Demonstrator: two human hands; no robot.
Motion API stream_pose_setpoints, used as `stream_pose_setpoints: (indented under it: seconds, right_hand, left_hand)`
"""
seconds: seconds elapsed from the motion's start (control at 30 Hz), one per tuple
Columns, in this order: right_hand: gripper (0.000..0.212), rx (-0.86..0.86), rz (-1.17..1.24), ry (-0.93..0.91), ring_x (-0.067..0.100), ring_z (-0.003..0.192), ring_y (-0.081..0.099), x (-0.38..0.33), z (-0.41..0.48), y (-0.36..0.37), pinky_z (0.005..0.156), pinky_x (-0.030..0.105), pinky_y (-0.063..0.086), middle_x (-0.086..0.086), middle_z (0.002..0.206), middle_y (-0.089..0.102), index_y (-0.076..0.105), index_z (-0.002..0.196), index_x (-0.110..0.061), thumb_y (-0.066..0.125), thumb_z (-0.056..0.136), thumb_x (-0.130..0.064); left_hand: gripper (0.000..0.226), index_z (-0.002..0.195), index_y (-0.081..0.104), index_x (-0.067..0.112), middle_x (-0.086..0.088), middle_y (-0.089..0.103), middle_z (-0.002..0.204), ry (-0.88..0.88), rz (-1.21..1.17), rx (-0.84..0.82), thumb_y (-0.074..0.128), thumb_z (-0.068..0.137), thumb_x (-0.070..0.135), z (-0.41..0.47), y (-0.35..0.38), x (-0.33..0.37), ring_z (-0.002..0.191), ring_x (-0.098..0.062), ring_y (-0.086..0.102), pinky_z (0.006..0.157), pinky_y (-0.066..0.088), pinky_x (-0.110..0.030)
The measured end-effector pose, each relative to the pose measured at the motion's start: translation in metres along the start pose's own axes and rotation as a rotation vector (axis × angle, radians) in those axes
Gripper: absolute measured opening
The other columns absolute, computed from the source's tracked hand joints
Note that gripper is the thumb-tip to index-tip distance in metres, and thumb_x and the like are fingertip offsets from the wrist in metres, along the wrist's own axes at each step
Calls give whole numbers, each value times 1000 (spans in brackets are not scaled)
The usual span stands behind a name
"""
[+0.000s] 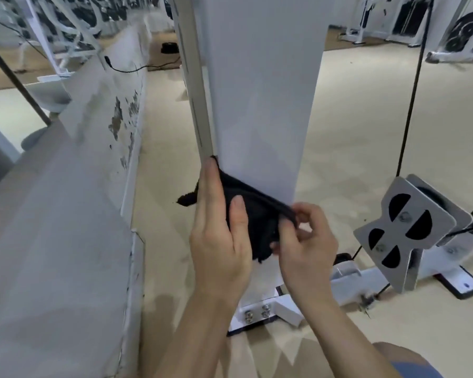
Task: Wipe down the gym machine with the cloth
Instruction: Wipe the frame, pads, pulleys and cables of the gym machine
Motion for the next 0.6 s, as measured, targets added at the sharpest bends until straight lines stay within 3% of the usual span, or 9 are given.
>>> stream_pose_setpoints:
  seconds: [0.07, 0.17, 0.23, 0.3, 0.4, 0.5, 0.6]
  right_hand:
    - [31, 204, 113, -53, 22, 63, 63, -22, 30, -2, 56, 25, 51, -9, 82, 56, 59, 89, -37, 52, 82, -8]
    - [38, 151, -19, -130, 4, 101, 54, -28, 22, 10, 84, 15, 45, -1, 115, 48, 58, 119, -22, 44, 86, -11]
    - [55, -2, -9, -34, 0, 126, 39, -10, -4, 27, 100, 13, 36, -3, 139, 35, 33, 144, -24, 38, 89, -21]
    - [64, -44, -37, -34, 3, 136, 27, 12, -19, 37, 110, 20, 29, -13, 148, 23, 10, 149, -35, 35, 91, -28]
    - [62, -42, -40, -36, 2, 133, 32, 35, -13, 38, 106, 15, 28, -22, 144, 27, 7, 151, -34, 32, 94, -29]
    - [58, -54, 2, 88, 8, 131, 40, 49, -15, 29, 109, 33, 35, -9, 141, 41, 25, 150, -17, 25, 97, -40]
    - [51, 6, -94, 202, 8, 108, 48, 42, -19, 15, 97, 24, 39, -6, 119, 42, 50, 138, -21, 31, 92, -33]
  left_hand:
    - [58, 151, 7, 37, 6, 28, 157, -8, -3, -3, 36, 102, 30, 6, 6, 10, 141, -10, 33, 108, 33, -24]
    - [60, 147, 9, 44, 4, 48, 145, -209, 196, -156, 41, 98, 32, -21, 8, -3, 115, -21, 57, 81, 42, -24]
    - [61, 151, 16, 40, 4, 63, 121, -300, 330, -300, 41, 95, 40, -41, -1, -19, 89, -22, 64, 72, 48, -31]
    - [54, 146, 25, 40, 8, 65, 92, -305, 489, -444, 36, 94, 45, -44, -5, -28, 71, -17, 62, 64, 49, -33]
    - [37, 125, 45, 33, 13, 54, 71, -174, 767, -459, 41, 91, 47, -31, -11, -22, 60, -13, 53, 49, 33, -26]
    - [47, 118, 42, 38, 19, 56, 86, -163, 610, -316, 64, 79, 50, -32, -19, -7, 67, -2, 52, 53, 27, -9]
    - [51, 110, 44, 30, 14, 47, 99, 104, 510, -262, 77, 71, 27, -34, -17, 8, 75, -5, 50, 51, 37, -15]
Point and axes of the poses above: each hand's wrist, its own z-axis towards the middle knuckle, its own y-axis out of the palm, x = y × z, the point moved 2 cm from there along z, towards the middle knuckle
